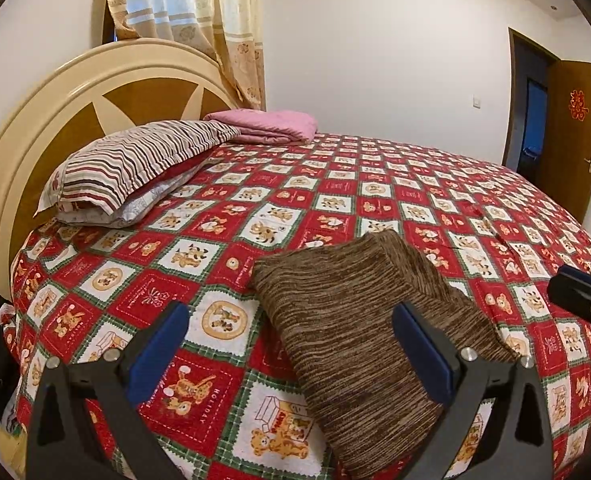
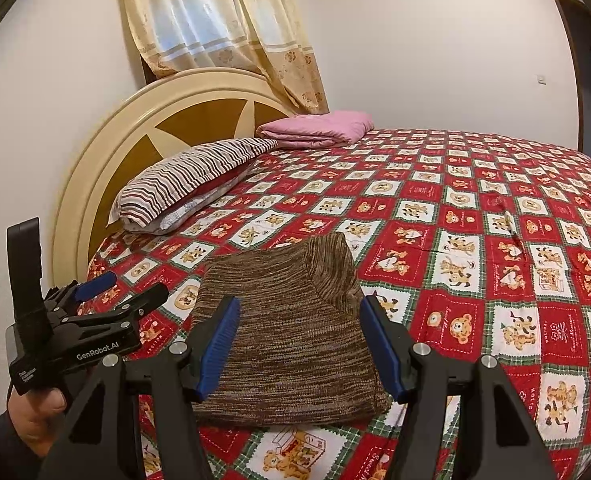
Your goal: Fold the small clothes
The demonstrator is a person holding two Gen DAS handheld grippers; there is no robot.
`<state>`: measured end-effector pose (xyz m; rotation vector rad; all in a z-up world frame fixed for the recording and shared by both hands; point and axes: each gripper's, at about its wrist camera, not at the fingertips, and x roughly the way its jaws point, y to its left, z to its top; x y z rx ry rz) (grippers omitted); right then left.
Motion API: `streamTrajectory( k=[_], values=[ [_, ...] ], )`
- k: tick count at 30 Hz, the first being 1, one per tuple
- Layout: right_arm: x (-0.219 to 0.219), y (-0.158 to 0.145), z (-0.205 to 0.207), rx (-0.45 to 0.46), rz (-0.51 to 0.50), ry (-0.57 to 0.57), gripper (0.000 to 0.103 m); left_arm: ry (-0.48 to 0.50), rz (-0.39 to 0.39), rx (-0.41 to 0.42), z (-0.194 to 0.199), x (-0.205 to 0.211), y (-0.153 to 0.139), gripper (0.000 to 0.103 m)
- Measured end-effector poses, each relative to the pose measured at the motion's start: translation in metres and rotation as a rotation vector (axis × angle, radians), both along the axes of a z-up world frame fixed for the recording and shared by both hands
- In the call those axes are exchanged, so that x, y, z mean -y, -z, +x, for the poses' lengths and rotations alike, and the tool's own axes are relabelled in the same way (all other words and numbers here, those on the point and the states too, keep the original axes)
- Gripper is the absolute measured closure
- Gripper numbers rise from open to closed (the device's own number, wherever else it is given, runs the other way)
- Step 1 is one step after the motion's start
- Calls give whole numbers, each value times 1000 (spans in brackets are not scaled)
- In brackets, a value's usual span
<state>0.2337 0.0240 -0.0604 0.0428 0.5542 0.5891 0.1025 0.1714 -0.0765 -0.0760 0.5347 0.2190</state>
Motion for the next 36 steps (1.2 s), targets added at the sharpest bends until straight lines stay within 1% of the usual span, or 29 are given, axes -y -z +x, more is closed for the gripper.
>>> streamTrajectory(
  k=[16,22,26,30,36],
  values=[
    [0,3,-3,-10,3,2,40,-4,1,-1,0,1,-1,0],
    [0,3,-4,-5,6,5,40,11,-8,-4,1,1,-1,0],
    [1,3,-5,-1,10,9,40,4,3,9,-2,4,-2,0],
    [2,1,-4,0,13,8,40,2,7,23,-5,4,-5,0],
    [2,-6,-8,17,19,3,40,-4,4,23,-5,1,-8,0]
  ],
)
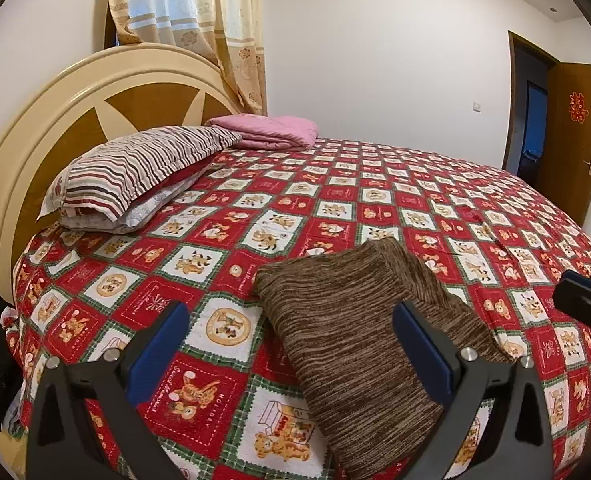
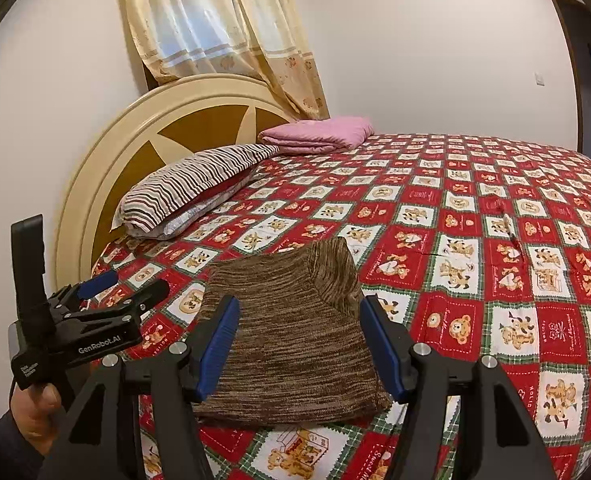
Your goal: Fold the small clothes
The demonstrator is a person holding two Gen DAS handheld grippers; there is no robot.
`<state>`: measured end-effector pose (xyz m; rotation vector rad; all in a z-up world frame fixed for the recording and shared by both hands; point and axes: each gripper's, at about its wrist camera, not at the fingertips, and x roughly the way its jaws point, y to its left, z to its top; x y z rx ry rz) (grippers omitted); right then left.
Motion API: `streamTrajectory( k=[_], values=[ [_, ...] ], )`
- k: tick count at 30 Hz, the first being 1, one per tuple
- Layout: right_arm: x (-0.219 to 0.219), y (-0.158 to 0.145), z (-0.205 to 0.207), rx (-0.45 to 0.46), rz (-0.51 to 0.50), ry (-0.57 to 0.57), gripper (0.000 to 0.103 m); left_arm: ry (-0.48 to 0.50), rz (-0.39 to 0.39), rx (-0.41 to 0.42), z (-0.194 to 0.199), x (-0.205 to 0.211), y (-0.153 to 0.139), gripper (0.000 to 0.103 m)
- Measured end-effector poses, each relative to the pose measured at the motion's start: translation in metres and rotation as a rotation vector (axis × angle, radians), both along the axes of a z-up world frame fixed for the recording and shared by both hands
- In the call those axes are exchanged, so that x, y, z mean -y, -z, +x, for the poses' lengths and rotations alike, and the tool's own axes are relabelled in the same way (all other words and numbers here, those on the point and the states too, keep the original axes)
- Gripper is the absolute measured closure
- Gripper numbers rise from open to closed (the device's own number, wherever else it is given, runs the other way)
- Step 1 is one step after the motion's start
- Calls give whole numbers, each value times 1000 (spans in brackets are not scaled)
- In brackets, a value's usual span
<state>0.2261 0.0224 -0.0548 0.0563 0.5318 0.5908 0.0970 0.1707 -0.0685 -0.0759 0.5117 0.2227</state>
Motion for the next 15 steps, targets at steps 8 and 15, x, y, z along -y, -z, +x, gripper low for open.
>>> streamTrajectory(
  k=[8,15],
  values=[
    [-2,-3,-3,10,-2,-7,40,-3,-7,2,0,-3,0,0],
    [-2,-2,-3,5,-3,-6,40,2,9,18,0,-1,0,0]
  ],
)
